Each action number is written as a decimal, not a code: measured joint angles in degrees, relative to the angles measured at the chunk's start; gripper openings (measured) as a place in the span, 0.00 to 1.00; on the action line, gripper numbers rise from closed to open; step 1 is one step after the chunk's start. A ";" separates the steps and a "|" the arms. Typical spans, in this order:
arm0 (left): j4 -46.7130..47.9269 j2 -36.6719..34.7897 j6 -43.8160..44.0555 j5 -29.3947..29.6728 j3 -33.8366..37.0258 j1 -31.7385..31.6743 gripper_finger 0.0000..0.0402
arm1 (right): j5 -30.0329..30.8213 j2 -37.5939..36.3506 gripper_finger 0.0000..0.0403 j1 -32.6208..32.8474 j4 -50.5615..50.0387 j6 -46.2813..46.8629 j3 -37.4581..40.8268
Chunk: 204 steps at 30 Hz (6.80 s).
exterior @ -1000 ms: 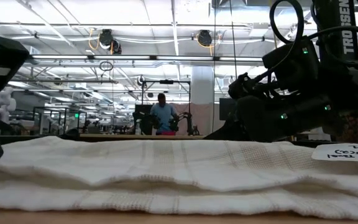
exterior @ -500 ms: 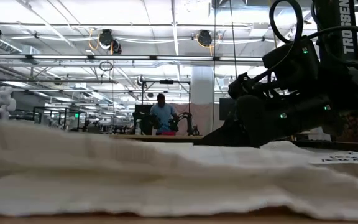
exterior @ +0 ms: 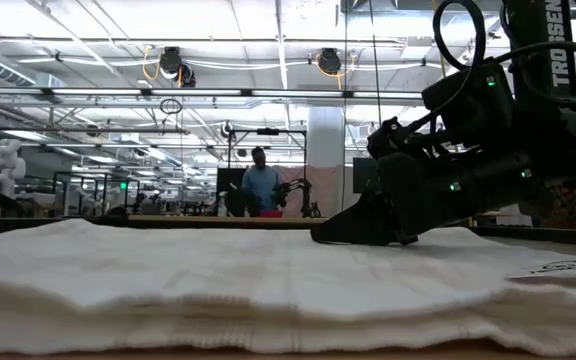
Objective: Roll towel
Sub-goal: Roll the white towel
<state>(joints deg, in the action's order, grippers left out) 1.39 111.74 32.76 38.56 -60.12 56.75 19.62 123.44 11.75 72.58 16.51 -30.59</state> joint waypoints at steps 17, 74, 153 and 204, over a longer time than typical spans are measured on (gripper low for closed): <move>10.69 -16.71 -3.05 10.45 -0.09 5.16 0.65 | -0.09 0.00 0.00 0.00 0.00 -0.16 0.02; -17.35 -21.90 -12.53 -0.21 30.50 -26.49 0.20 | -0.92 -5.30 0.00 0.58 9.23 -2.74 -0.01; -15.28 -39.88 -10.96 -19.09 41.28 -39.31 0.20 | 11.56 -20.94 0.00 6.47 -26.70 -6.47 -5.49; 22.55 -33.47 -19.44 -32.40 19.97 -54.21 0.20 | 17.03 -24.49 0.00 4.56 -35.32 0.86 -5.49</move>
<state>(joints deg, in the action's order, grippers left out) 23.94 78.27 13.32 6.15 -40.15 2.54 36.65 98.95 16.30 37.26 17.38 -36.07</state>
